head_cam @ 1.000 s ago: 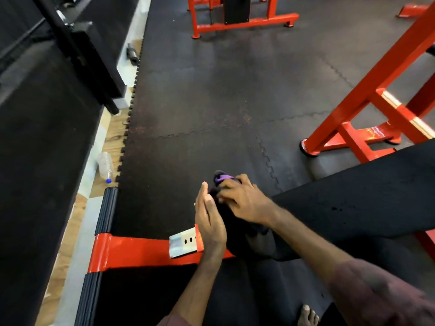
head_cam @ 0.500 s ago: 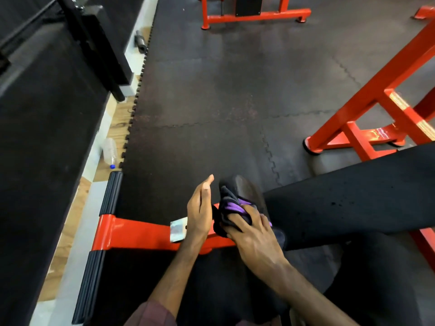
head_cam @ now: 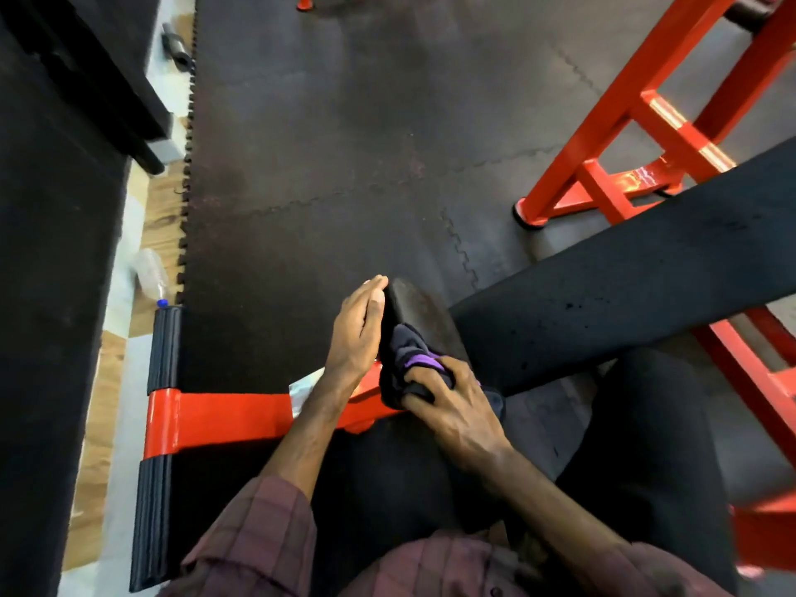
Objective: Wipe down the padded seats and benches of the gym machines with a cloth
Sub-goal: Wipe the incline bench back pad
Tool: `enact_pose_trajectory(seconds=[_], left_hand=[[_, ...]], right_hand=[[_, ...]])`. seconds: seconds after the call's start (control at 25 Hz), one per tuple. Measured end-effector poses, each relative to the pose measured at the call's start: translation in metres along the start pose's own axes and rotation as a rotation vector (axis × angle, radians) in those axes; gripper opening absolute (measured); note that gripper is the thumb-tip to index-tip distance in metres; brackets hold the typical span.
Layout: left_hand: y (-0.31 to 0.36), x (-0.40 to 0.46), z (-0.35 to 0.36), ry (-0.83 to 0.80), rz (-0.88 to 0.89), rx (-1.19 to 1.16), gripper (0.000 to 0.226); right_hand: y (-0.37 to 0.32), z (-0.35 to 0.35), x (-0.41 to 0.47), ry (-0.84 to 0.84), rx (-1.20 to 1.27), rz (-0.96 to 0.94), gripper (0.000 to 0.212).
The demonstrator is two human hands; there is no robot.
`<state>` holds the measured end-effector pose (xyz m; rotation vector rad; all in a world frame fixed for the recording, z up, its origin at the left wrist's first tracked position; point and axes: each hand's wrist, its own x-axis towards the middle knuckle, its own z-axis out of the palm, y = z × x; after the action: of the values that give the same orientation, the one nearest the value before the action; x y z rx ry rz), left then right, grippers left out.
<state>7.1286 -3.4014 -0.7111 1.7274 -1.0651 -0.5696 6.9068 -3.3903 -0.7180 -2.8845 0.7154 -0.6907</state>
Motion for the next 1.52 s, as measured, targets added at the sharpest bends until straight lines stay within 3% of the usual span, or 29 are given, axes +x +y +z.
enact_pose_trajectory(seconds=[0.32,0.48,0.6,0.76,0.88,0.96,1.04,1.16,1.4,1.52], left_hand=[[-0.002,-0.008,0.021,0.08,0.073,0.155,0.047],[-0.003,-0.013,0.028,0.108,0.059,0.164,0.049],[-0.008,-0.01,0.031,0.15,0.092,0.16,0.046],[-0.012,-0.014,0.031,0.164,0.115,0.167,0.042],[-0.01,-0.01,0.031,0.161,0.114,0.212,0.042],[-0.009,-0.012,0.03,0.156,0.108,0.224,0.043],[-0.004,-0.013,0.03,0.159,0.109,0.23,0.045],[-0.004,-0.009,0.029,0.158,0.12,0.345,0.047],[0.053,0.004,0.069,0.084,0.236,0.458,0.051],[0.112,0.021,0.126,-0.035,0.32,0.374,0.055]], right_hand=[[0.025,0.032,-0.043,-0.01,0.157,0.184,0.011],[0.039,0.04,-0.065,-0.091,0.238,0.54,0.024],[0.04,0.048,-0.07,-0.101,0.243,0.605,0.011],[0.055,0.065,-0.083,-0.236,0.259,0.824,0.026],[0.07,0.053,-0.081,-0.237,0.23,0.759,0.019],[0.083,0.031,-0.078,-0.195,0.262,0.75,0.035],[0.102,0.008,-0.073,-0.077,0.328,0.768,0.049],[0.137,-0.023,-0.064,0.098,0.419,0.857,0.055],[0.202,-0.099,-0.033,0.118,0.219,0.649,0.056],[0.251,-0.17,-0.031,0.268,0.088,0.639,0.057]])
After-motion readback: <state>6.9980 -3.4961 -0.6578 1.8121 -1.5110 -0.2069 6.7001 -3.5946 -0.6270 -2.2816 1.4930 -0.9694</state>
